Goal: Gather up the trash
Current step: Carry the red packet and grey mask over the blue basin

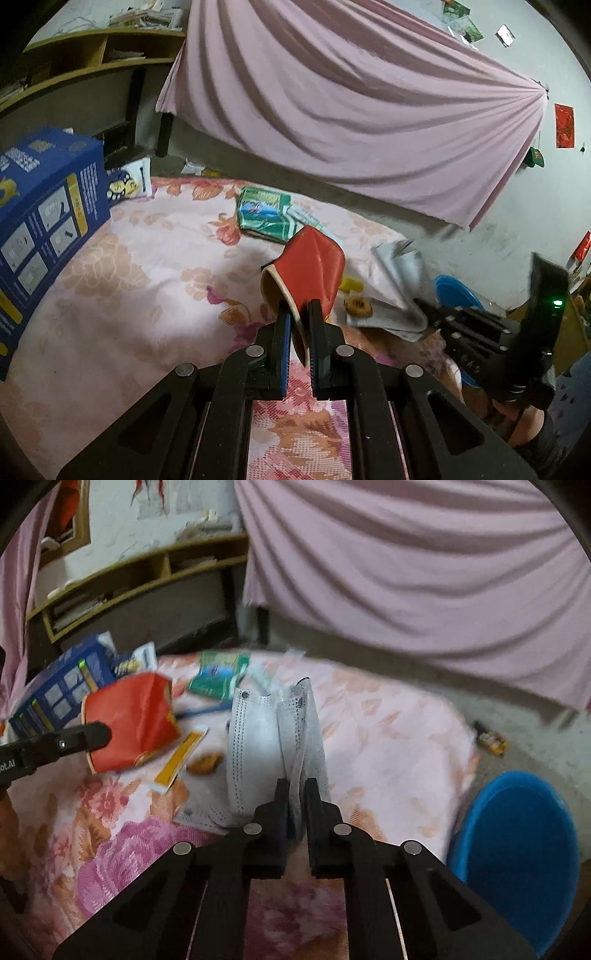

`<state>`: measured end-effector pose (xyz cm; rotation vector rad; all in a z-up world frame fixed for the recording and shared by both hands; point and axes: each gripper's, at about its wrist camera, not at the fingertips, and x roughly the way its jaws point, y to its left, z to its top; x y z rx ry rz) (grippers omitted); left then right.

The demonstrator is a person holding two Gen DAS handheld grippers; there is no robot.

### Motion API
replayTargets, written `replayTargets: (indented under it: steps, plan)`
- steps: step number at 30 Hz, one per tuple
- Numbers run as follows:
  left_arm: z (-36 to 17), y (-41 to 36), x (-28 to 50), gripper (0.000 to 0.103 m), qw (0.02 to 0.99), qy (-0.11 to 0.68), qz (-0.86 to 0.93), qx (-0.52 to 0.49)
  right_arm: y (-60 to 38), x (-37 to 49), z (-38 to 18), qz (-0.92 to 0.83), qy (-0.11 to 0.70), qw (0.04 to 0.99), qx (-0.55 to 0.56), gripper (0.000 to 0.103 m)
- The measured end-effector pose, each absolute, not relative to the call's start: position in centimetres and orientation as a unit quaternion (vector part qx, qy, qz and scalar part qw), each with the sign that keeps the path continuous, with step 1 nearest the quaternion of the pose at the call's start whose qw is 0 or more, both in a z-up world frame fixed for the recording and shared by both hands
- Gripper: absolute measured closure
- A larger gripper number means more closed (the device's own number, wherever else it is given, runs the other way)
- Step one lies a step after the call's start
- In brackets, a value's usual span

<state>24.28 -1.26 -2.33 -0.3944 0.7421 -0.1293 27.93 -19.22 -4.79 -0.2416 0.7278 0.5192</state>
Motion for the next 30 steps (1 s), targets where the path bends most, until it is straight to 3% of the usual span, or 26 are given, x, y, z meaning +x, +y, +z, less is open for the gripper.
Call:
replayTargets:
  steps: [6,30]
  plan:
    - [-1.5,-2.1,24.2,0.097,0.916,0.353,-0.065,-0.181,-19.6,25.1,-1.3,0.186,0.239,0.934,-0.191,0.097]
    - [-2.0,-8.8,26.1,0.097,0.900,0.370,-0.167,-0.158,-22.1,25.1,-2.3,0.181,0.252,0.932,-0.188,0.097]
